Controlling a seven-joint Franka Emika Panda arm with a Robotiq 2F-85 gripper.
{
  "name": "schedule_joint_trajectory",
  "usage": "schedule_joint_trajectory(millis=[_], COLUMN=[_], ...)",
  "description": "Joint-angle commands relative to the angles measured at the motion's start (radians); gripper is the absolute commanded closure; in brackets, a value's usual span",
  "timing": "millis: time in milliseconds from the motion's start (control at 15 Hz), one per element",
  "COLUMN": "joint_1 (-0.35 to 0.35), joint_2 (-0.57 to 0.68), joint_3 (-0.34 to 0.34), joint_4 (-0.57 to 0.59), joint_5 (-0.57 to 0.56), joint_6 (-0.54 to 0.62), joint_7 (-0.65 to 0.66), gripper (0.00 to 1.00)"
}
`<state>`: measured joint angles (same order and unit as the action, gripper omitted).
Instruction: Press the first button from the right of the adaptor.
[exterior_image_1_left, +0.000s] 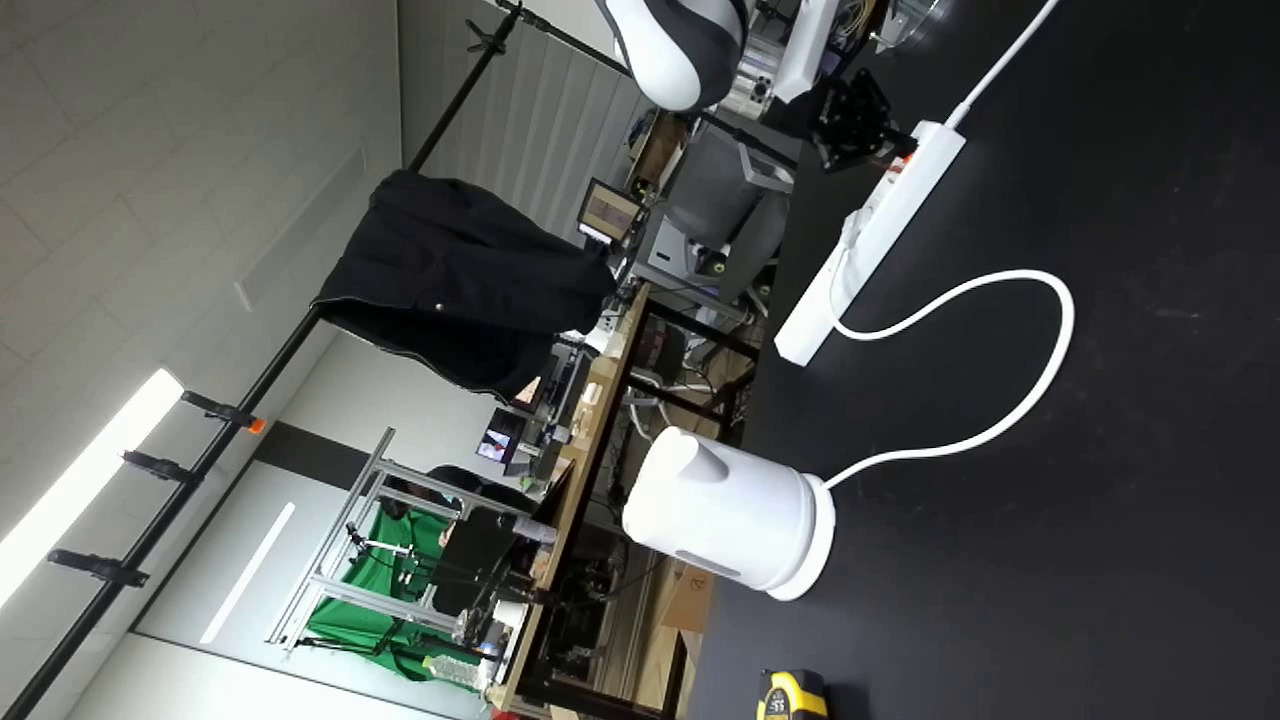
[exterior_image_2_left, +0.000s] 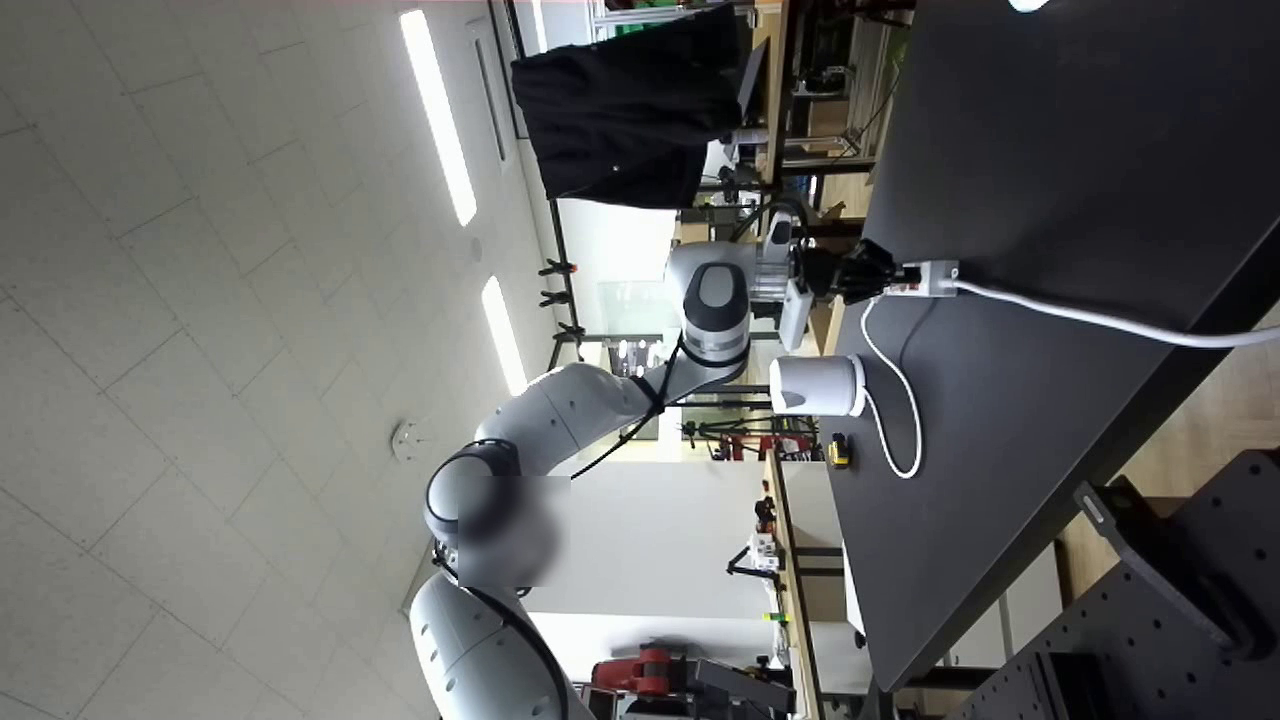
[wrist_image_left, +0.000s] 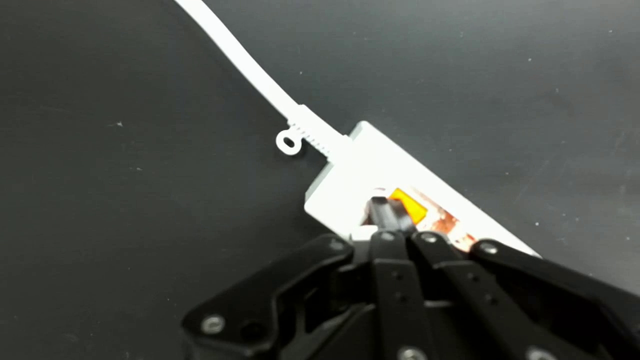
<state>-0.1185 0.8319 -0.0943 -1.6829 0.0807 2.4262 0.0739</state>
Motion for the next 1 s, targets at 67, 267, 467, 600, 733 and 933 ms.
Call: schedule_joint_trajectory(millis=[67, 267, 467, 600, 733, 933], joint_1=[-0.018, -0.001, -0.003, -0.005, 0.001, 0.007], joint_2=[0.133, -0.01, -0.091, -0.156, -0.226, -0.314], joint_3=[0.011, 0.002, 0.004, 0.003, -0.006, -0.02], joint_4=[0.074, -0.027, -0.105, -0.169, -0.231, -0.301], joint_5=[0.003, 0.009, 0.015, 0.02, 0.015, 0.002], joint_6=[0.051, 0.047, 0.095, 0.147, 0.185, 0.188], joint_7=[-0.005, 0.029, 0.02, 0.014, 0.014, 0.018], gripper=[1.0, 1.0, 1.0, 1.0, 1.0, 0.73])
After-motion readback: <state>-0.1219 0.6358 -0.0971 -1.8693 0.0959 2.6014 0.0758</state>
